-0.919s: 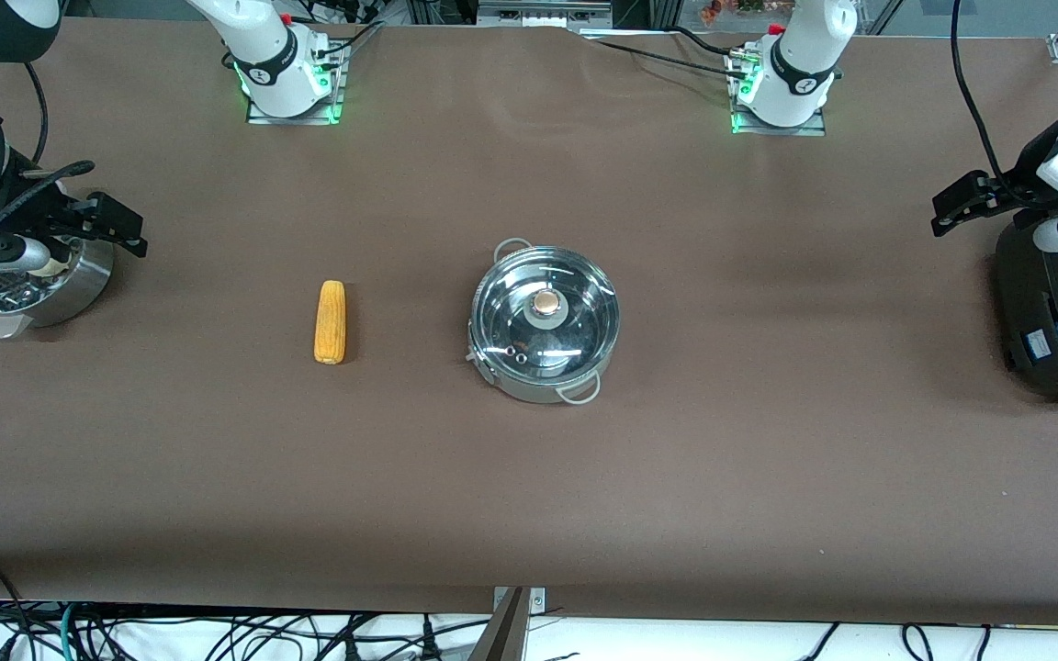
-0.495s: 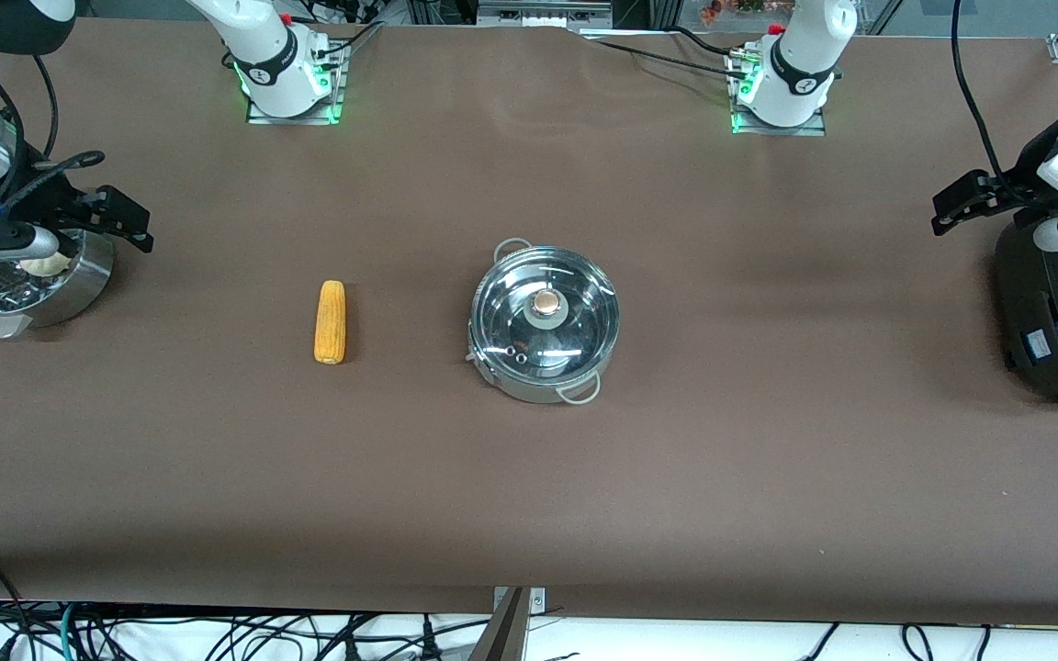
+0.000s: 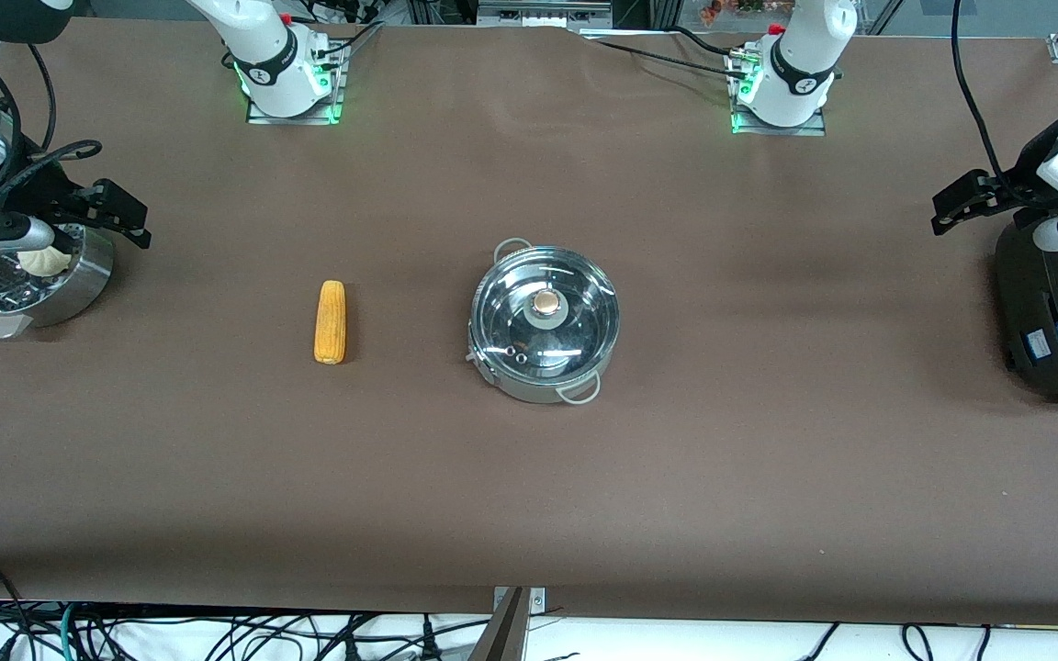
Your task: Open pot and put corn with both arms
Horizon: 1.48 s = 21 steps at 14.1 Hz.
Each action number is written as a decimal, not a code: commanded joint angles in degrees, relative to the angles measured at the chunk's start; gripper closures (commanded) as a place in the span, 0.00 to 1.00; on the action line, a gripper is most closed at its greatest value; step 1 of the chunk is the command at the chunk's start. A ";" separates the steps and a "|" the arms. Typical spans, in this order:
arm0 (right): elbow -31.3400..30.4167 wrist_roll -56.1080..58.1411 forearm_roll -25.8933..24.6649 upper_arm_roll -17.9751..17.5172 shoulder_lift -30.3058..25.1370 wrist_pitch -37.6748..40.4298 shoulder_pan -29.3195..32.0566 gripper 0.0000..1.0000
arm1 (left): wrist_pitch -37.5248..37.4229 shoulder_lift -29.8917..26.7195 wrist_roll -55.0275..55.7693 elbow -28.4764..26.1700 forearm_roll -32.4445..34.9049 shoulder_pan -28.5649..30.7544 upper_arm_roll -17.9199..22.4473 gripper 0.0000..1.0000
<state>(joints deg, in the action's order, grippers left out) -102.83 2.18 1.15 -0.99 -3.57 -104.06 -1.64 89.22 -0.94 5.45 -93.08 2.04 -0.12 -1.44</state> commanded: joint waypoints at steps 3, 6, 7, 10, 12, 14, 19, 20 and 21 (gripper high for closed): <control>1.14 0.72 0.26 -0.24 0.40 1.05 0.06 0.00 | -1.06 -1.09 -0.27 -0.44 -0.37 0.47 -0.40 0.00; 3.51 0.37 0.26 -0.24 1.36 1.49 -0.11 0.00 | -1.15 -1.09 -0.27 -0.53 -0.37 0.47 -0.40 0.00; 5.08 0.46 0.26 -0.24 2.33 2.36 -0.11 0.00 | -1.24 -1.09 -0.27 -0.53 -0.37 0.47 -0.40 0.00; 8.17 0.55 0.34 -0.24 4.44 5.53 0.06 0.00 | -1.33 -1.09 -0.36 -0.53 -0.37 0.47 -0.40 0.00; 8.09 0.63 0.52 -0.24 4.45 5.62 0.06 0.00 | -1.33 -1.09 -0.44 -0.53 -0.37 0.56 -0.31 0.00; 8.09 0.64 0.61 -0.24 4.45 5.63 0.15 0.00 | -1.42 -1.09 -0.36 -0.53 -0.37 0.47 -0.40 0.00; 8.09 0.64 0.70 -0.15 4.53 5.63 0.15 0.00 | -2.03 -0.91 -0.88 -0.35 -0.37 -0.31 -0.49 0.00; 8.09 0.64 0.70 -0.15 4.53 5.63 0.15 0.00 | -2.03 -0.82 -0.80 -0.26 -0.37 -1.01 -0.84 0.00; 8.09 0.64 0.70 -0.15 4.53 5.63 0.15 0.00 | -2.29 -0.30 -0.45 -0.26 -0.37 -1.89 -1.88 0.00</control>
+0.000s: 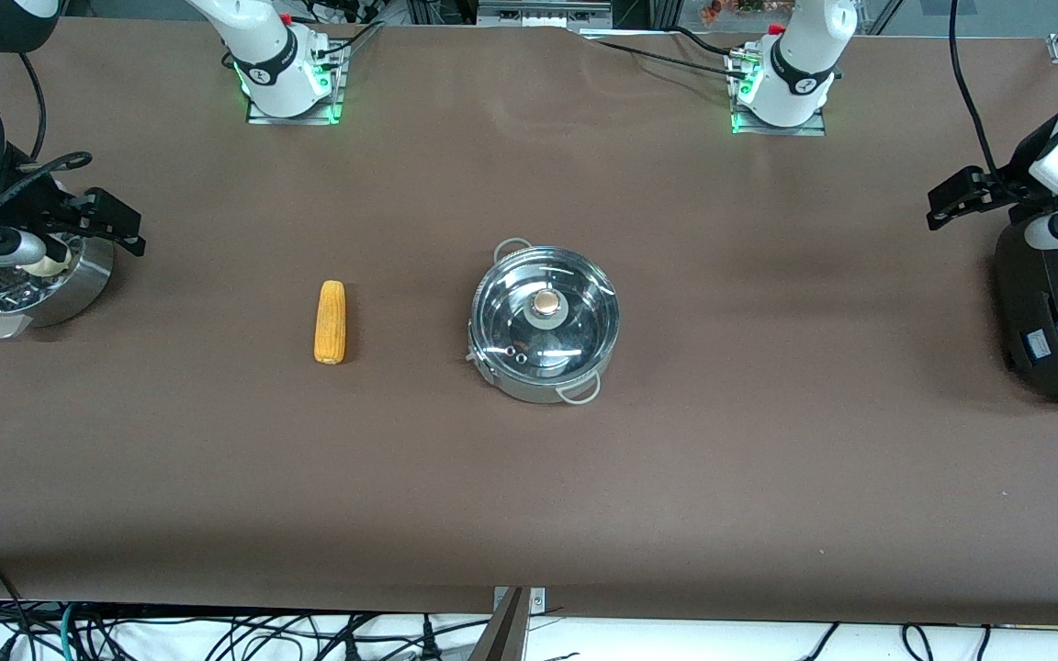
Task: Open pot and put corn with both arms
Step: 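Move the left gripper over the pot lid's gold knob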
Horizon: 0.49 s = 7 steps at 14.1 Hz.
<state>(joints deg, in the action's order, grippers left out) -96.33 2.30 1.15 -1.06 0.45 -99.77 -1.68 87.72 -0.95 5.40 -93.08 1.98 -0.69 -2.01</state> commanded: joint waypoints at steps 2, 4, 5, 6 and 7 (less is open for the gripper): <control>1.59 0.51 0.70 -0.08 0.52 1.33 0.28 0.00 | -1.41 0.33 -0.56 -0.35 -0.39 -1.95 -3.60 0.00; 1.59 0.43 0.70 -0.08 0.52 1.33 0.36 0.00 | -1.32 1.82 -0.04 1.13 -0.31 -3.35 -7.20 0.00; 1.59 0.43 0.70 -0.08 0.52 1.33 0.36 0.00 | -1.32 4.52 0.31 3.32 -0.31 -4.23 -8.79 0.00; 1.59 0.43 0.70 -0.08 0.52 1.33 0.36 0.00 | -1.32 6.99 0.92 6.30 -0.31 -5.02 -9.85 0.00; 1.50 0.43 0.70 0.01 0.52 1.33 0.36 0.00 | -1.32 9.62 3.02 8.68 -0.39 -6.51 -10.81 0.00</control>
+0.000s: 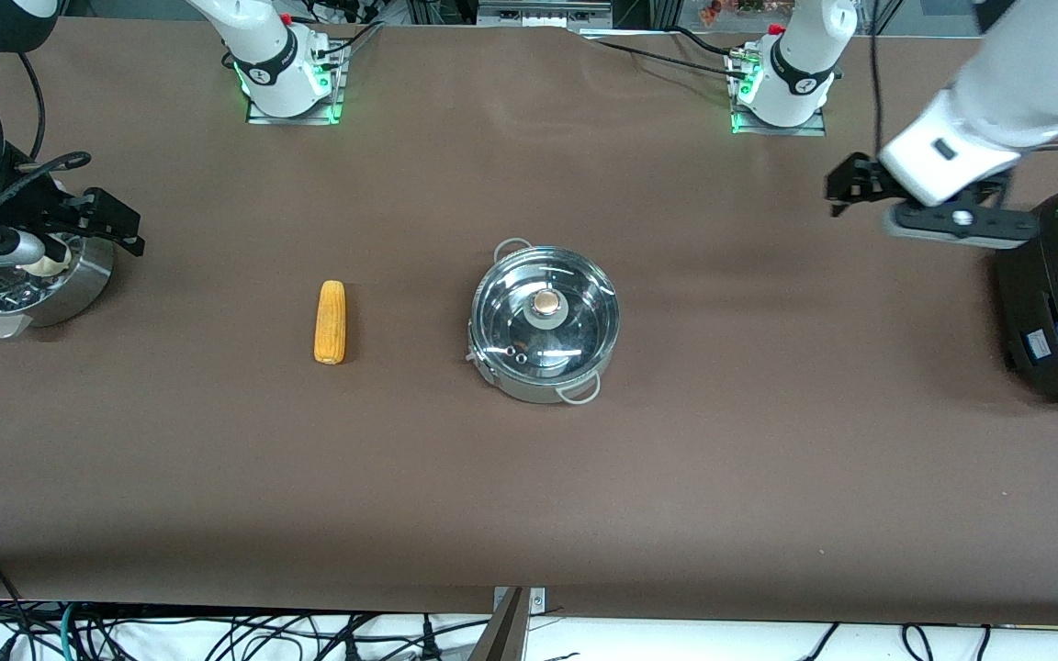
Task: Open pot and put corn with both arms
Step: 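Move the left gripper over the pot lid's gold knob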
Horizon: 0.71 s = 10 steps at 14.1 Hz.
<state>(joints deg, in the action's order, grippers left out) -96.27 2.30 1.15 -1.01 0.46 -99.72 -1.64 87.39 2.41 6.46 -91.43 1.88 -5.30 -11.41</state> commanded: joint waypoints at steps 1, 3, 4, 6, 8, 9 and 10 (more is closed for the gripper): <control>1.44 0.43 0.70 -0.13 0.60 1.28 0.32 0.00 | -0.99 8.11 5.19 8.71 -0.21 -3.38 -1.51 0.00; 1.44 0.43 0.70 -0.04 0.60 1.28 0.32 0.00 | 0.06 11.63 11.70 9.52 -0.30 -8.20 -1.78 0.00; 1.44 0.43 0.70 -0.04 0.60 1.28 0.32 0.00 | 1.46 13.56 14.86 11.00 -0.21 -10.76 -1.69 0.00; 1.44 0.43 0.70 -0.04 0.60 1.28 0.40 0.00 | 4.01 17.69 21.89 12.85 -0.21 -14.80 -1.69 0.00; 1.44 0.43 0.70 -0.04 0.60 1.28 0.49 0.00 | 9.35 20.86 25.69 13.56 -0.21 -16.58 -1.69 0.00; 1.44 0.43 0.70 -0.04 0.60 1.28 0.49 0.00 | 13.04 22.36 26.58 13.56 -0.30 -17.02 -1.78 0.00; 1.44 0.43 0.70 -0.04 0.60 1.28 0.49 0.00 | 15.60 23.59 27.54 13.56 -0.39 -17.20 -1.78 0.00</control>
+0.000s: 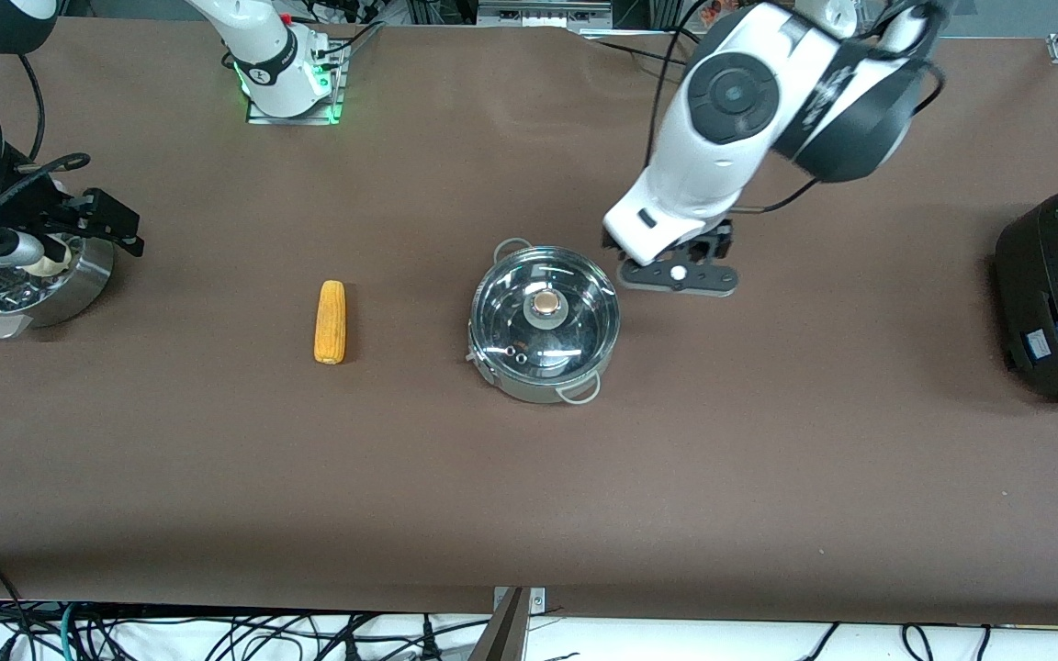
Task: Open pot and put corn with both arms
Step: 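Move the left gripper over the pot lid's gold knob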
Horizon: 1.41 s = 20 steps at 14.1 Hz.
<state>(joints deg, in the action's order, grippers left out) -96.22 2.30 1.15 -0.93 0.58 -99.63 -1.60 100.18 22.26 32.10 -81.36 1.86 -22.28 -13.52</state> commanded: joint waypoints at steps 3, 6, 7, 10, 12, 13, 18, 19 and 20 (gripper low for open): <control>1.39 0.43 0.70 -0.04 0.47 1.28 0.54 0.00 | 7.13 6.74 4.80 3.40 -5.18 -2.15 0.42 0.00; 1.39 0.34 0.78 0.05 0.91 1.19 0.46 0.00 | 10.20 8.84 6.13 3.31 -5.55 -3.21 0.34 0.00; 1.39 0.34 0.70 0.05 0.91 1.19 0.54 0.00 | 11.52 9.46 6.13 3.31 -5.46 -3.38 0.34 0.00; 1.39 0.34 0.70 0.05 0.91 1.19 0.46 0.00 | 12.24 10.69 4.91 3.22 -4.85 -4.27 0.42 0.00; 1.39 0.34 0.78 0.05 0.91 1.19 0.55 0.00 | 12.24 11.83 4.90 3.22 -4.84 -5.31 0.42 0.00; 1.39 0.34 0.70 0.05 0.91 1.19 0.55 0.00 | 12.24 12.54 4.99 3.22 -4.93 -6.54 0.51 0.00; 1.39 0.34 0.78 0.05 0.91 1.19 0.55 0.00 | 15.39 14.38 5.08 3.22 -4.76 -7.78 0.69 0.00; 1.39 0.34 0.78 0.14 0.91 1.19 0.55 0.00 | 16.01 14.48 5.08 3.22 -4.67 -7.78 0.77 0.00; 1.39 0.34 0.78 0.14 0.91 1.19 0.55 0.00 | 16.10 14.48 4.99 3.22 -4.32 -7.78 0.86 0.00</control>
<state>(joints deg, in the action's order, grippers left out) -96.20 2.30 1.15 -0.67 1.09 -99.59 -1.57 116.19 35.37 37.60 -80.57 -2.58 -29.62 -13.30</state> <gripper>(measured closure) 0.000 0.000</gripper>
